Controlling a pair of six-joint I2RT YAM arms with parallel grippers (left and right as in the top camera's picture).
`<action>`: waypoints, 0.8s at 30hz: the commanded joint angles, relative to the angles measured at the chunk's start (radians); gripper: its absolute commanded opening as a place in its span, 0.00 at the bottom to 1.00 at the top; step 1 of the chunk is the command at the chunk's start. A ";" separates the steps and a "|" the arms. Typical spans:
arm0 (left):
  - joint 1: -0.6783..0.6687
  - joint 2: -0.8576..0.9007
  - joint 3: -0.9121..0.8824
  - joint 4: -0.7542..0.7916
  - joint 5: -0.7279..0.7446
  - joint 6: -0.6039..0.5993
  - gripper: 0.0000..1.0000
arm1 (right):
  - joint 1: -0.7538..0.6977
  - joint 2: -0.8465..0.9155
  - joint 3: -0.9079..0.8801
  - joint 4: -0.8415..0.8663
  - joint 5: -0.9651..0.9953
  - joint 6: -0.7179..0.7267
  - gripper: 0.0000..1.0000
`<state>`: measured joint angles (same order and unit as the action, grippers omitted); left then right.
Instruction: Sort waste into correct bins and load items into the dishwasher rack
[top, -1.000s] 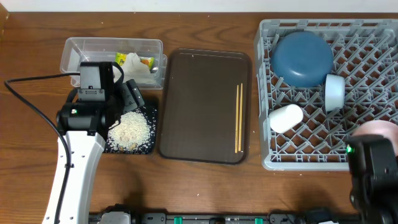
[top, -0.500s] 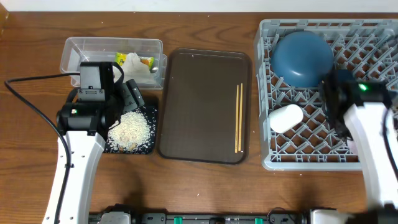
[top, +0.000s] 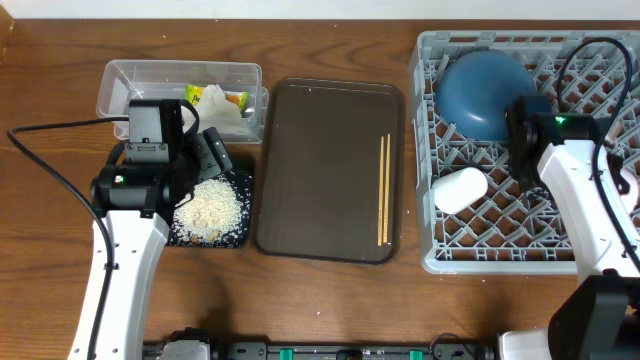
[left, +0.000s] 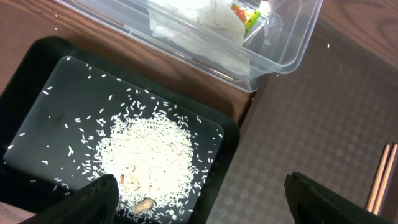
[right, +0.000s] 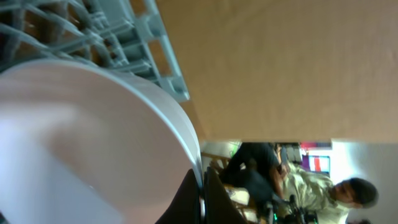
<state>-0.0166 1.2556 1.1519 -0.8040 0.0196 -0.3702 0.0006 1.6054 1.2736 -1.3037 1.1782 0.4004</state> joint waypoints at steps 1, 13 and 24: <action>0.004 0.005 0.011 0.000 -0.005 -0.006 0.88 | 0.000 -0.002 0.002 0.104 -0.061 -0.324 0.01; 0.004 0.005 0.011 0.000 -0.005 -0.006 0.88 | -0.017 -0.002 0.002 0.138 -0.128 -0.470 0.01; 0.004 0.005 0.011 0.000 -0.005 -0.006 0.88 | -0.018 -0.002 0.002 0.139 -0.128 -0.723 0.01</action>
<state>-0.0166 1.2556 1.1519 -0.8043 0.0200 -0.3706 -0.0051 1.6054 1.2736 -1.1809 1.0317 -0.2180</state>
